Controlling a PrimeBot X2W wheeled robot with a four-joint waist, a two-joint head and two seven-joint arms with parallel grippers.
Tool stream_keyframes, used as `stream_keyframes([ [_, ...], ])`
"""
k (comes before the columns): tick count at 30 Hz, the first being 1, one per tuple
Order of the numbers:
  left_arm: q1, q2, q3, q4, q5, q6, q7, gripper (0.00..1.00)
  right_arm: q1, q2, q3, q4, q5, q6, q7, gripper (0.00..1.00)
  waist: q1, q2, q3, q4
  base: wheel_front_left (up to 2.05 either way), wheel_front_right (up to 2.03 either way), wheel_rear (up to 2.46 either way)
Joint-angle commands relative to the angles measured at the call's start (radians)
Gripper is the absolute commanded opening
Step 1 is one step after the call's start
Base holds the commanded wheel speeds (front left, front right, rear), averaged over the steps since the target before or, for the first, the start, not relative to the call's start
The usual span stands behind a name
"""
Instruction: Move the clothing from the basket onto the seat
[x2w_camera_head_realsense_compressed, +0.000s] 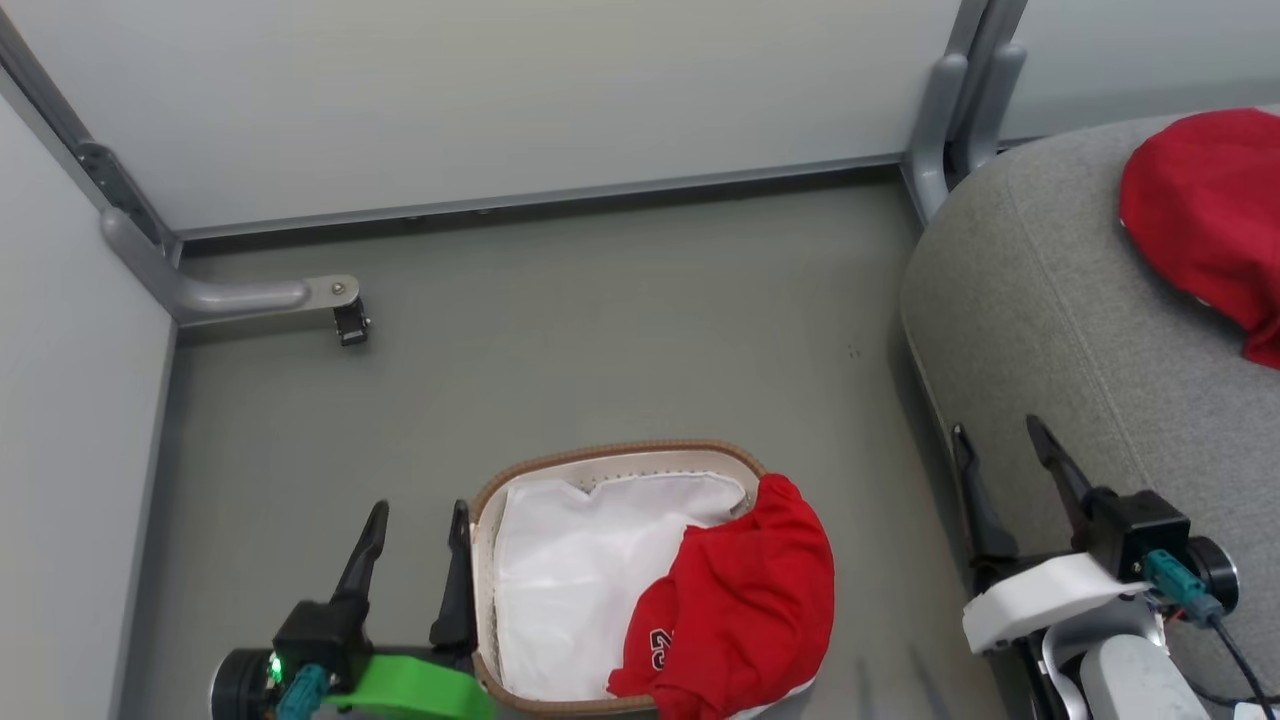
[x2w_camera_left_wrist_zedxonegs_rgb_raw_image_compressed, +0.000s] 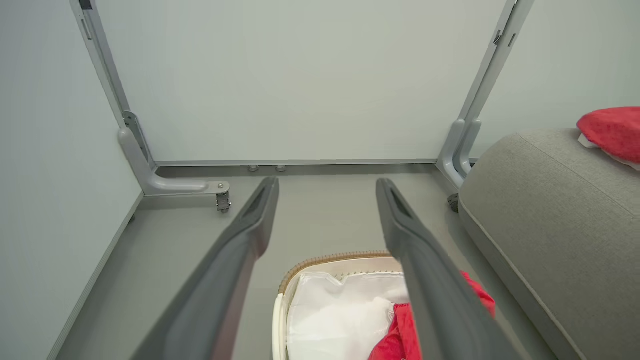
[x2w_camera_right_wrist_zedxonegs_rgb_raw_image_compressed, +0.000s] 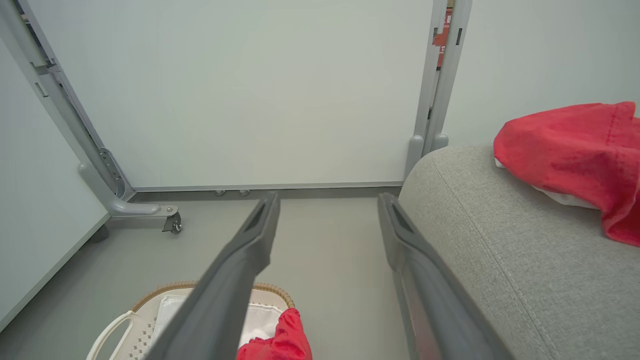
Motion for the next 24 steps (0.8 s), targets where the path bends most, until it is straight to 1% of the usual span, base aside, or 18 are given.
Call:
stream_keyframes([
  [1,-0.043,0.001,-0.010,0.000,0.021,-0.011,-0.001,1.00,-0.023,-0.003,-0.006,-0.010,-0.007,-0.001,-0.002,1.00,0.0001,0.0000,0.066,-0.009,0.00,0.00,0.00],
  [6,-0.189,0.001,-0.081,0.044,0.068,-0.041,-0.001,1.00,-0.088,-0.004,-0.026,-0.041,-0.022,-0.001,-0.002,1.00,0.0001,0.0000,0.189,-0.036,0.00,0.00,0.00],
  [10,-0.320,0.002,-0.145,0.116,0.095,-0.056,-0.001,1.00,-0.153,-0.003,-0.024,-0.065,-0.027,-0.001,-0.002,1.00,0.0001,0.0000,0.305,-0.074,0.00,0.00,0.00],
  [13,-0.416,0.003,-0.199,0.202,0.118,-0.066,0.006,1.00,-0.212,-0.003,-0.027,-0.085,-0.019,-0.001,-0.002,1.00,0.0001,0.0000,0.395,-0.105,0.00,0.00,0.00],
  [17,-0.525,0.004,-0.257,0.354,0.134,-0.075,0.057,1.00,-0.280,-0.003,-0.033,-0.118,0.000,-0.001,-0.002,1.00,0.0001,0.0000,0.503,-0.149,0.00,0.00,0.00],
  [24,-0.665,0.006,-0.313,0.581,0.130,-0.084,0.131,1.00,-0.355,-0.003,-0.019,-0.188,0.033,-0.001,-0.002,1.00,0.0001,0.0000,0.658,-0.225,0.00,0.00,0.00],
])
